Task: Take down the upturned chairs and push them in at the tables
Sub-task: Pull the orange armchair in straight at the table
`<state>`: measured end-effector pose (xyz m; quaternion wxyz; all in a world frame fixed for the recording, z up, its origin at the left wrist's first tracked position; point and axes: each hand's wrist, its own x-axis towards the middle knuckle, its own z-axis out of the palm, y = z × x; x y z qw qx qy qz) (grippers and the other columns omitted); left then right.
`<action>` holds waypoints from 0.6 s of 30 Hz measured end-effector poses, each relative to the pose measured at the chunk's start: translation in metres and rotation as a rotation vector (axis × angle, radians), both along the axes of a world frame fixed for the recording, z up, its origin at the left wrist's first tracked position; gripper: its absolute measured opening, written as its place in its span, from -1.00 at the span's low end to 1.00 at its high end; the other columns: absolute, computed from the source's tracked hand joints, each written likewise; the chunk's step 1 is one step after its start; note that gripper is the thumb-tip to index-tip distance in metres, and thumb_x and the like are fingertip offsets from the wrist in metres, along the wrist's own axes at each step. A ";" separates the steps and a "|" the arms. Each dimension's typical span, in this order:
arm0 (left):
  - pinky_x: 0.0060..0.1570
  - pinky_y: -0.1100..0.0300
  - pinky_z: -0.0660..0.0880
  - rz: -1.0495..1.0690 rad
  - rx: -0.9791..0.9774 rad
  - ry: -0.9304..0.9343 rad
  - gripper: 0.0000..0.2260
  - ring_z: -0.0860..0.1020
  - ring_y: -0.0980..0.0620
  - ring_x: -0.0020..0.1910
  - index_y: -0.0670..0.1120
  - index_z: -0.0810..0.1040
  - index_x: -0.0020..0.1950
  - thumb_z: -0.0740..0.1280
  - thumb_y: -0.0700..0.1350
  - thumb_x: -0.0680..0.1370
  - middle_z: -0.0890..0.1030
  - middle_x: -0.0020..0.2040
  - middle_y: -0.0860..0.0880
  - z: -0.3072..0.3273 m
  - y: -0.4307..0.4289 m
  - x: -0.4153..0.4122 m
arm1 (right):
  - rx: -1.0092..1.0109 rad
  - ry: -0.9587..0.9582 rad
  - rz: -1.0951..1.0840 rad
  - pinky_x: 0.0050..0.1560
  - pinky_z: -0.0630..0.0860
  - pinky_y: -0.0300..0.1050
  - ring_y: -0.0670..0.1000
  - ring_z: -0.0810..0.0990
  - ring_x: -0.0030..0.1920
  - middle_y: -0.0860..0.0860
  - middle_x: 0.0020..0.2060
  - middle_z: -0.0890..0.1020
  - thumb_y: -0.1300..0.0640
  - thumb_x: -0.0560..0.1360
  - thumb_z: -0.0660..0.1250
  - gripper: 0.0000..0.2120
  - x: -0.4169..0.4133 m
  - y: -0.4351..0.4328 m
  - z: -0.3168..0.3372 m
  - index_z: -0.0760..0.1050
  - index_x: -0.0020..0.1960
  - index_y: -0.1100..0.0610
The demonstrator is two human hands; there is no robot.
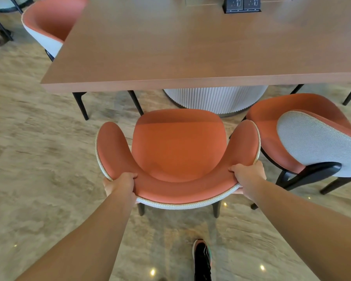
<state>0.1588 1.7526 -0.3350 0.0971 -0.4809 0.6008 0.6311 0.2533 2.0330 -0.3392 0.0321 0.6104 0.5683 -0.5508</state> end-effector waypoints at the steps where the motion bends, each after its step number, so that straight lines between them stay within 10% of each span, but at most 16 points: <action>1: 0.05 -0.33 0.50 0.003 -0.009 0.000 -0.25 0.51 -0.27 0.07 0.06 0.31 0.40 0.48 -0.33 0.29 0.43 0.04 -0.05 0.000 0.001 -0.001 | 0.001 0.002 0.002 -0.31 0.63 0.30 0.29 0.53 0.04 0.15 0.12 0.45 0.27 0.41 0.44 -0.48 0.000 0.000 0.000 0.31 0.28 0.08; 18: -0.15 -0.42 0.50 -0.031 0.008 -0.023 -0.35 0.52 -0.28 0.06 0.06 0.40 0.31 0.43 -0.41 0.32 0.50 0.18 -0.09 0.004 -0.009 -0.012 | -0.034 0.091 -0.059 -0.58 0.54 -0.02 0.20 0.58 -0.09 0.08 0.01 0.52 0.26 0.40 0.43 -0.56 0.000 -0.009 -0.008 0.38 0.20 0.03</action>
